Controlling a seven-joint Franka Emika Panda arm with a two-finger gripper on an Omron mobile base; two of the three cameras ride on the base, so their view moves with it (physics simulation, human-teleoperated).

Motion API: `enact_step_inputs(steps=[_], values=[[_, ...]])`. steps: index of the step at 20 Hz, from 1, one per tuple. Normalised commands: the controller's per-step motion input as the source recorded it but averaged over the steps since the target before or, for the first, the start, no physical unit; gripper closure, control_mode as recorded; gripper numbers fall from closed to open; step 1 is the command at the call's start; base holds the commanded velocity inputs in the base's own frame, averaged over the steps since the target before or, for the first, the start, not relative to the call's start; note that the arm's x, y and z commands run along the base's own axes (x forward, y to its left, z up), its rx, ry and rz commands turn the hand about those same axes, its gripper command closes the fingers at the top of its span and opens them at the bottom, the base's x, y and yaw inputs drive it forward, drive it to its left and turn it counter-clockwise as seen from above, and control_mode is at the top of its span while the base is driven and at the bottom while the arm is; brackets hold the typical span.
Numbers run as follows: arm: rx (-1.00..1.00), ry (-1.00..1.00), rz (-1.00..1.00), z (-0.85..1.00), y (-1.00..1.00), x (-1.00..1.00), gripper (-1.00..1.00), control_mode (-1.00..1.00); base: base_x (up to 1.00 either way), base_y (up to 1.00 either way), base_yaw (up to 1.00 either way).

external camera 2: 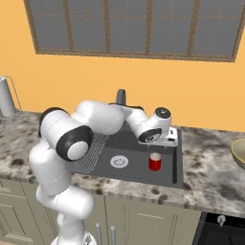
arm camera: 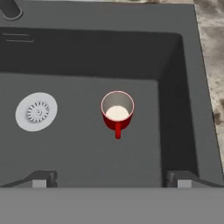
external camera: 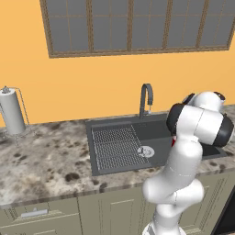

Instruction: Pick the mug and place it in the sink. Pick the bowl and place it in the open cabinet and then close the cabinet.

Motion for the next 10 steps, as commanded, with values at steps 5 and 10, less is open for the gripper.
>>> enact_step_inputs(steps=[5,10], values=[[0.0,-0.03,0.0,0.48,0.11,0.0,-1.0,-1.0,0.0,0.0,0.0],[0.0,0.0,0.0,0.39,0.1,-0.06,-1.0,-1.0,0.0,0.0,0.0]])
